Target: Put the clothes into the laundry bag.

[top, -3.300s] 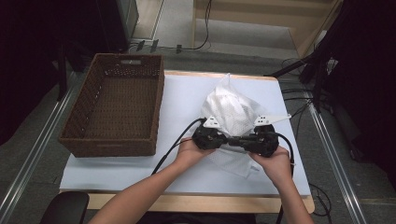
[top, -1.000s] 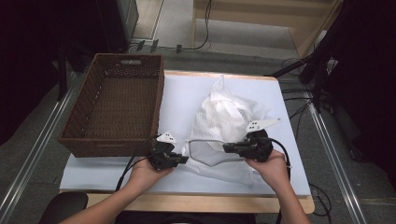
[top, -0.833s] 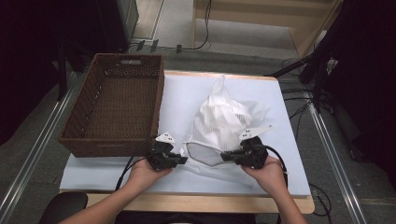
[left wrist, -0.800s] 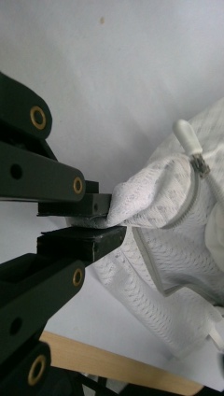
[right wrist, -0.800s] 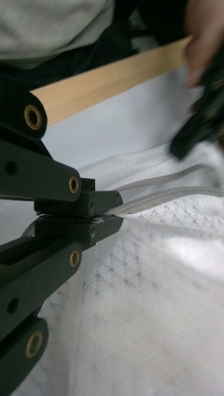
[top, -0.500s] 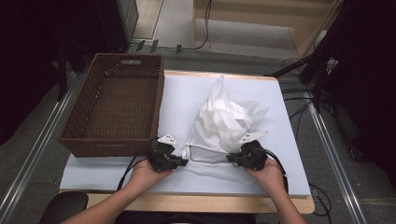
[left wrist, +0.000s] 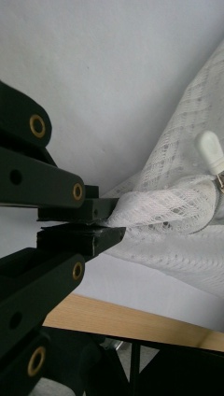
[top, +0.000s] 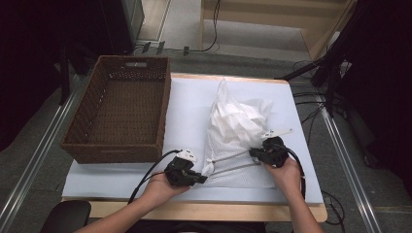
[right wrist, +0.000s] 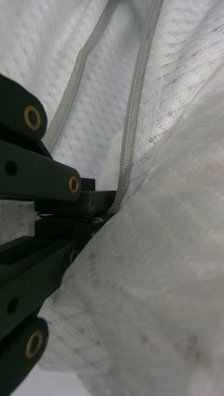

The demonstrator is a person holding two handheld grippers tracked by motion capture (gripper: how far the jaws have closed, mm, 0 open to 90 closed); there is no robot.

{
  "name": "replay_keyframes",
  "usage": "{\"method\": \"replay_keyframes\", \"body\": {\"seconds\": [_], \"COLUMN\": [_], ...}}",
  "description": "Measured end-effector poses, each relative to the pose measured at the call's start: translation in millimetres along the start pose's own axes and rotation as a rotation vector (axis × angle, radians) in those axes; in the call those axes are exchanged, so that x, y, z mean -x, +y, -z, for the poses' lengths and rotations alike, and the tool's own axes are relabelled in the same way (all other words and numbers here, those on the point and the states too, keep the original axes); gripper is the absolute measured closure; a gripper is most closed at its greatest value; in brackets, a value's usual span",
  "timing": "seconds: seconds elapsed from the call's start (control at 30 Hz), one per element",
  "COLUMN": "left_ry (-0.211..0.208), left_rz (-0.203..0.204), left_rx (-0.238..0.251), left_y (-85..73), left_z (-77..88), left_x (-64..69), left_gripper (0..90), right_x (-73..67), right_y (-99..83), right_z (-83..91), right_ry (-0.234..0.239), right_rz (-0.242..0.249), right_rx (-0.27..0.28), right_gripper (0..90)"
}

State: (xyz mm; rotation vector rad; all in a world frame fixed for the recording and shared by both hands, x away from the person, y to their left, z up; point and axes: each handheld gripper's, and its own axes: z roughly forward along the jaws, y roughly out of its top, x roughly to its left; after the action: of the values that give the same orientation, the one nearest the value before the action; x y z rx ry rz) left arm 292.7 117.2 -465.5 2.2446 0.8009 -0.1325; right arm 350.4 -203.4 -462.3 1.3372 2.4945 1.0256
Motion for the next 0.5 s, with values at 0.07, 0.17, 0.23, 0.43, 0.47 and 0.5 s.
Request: {"method": "replay_keyframes", "body": {"seconds": [0.07, 0.17, 0.23, 0.43, 0.47, 0.5], "left_ry": [0.018, -0.001, -0.020, 0.010, 0.005, 0.003], "left_rz": [0.003, 0.045, 0.064, 0.031, 0.032, 0.028], "left_rx": [-0.007, 0.030, 0.052, 0.084, 0.090, 0.100], "left_y": [-0.5, -0.4, 1.8, 6.4, 6.8, 7.1], "left_z": [2.9, 11.8, 18.9, 35.1, 36.7, 37.8], "left_x": [-4.3, -8.6, -9.3, -2.9, -2.5, -2.2], "left_gripper": [78.8, 68.5, 60.5, 46.3, 46.1, 45.6], "right_x": [-3.3, -12.6, -18.3, -45.1, -49.1, -53.0], "right_y": [-0.2, -2.9, -5.3, -9.3, -10.0, -11.4], "right_z": [4.4, 16.3, 24.0, 38.6, 39.0, 39.8], "right_ry": [0.029, 0.088, 0.128, 0.171, 0.175, 0.172], "right_rz": [0.011, 0.038, 0.051, 0.126, 0.127, 0.140], "right_rx": [0.002, 0.020, 0.031, 0.033, 0.025, 0.013], "right_gripper": [89.7, 89.5, 89.0, 89.0, 89.0, 88.9]}}
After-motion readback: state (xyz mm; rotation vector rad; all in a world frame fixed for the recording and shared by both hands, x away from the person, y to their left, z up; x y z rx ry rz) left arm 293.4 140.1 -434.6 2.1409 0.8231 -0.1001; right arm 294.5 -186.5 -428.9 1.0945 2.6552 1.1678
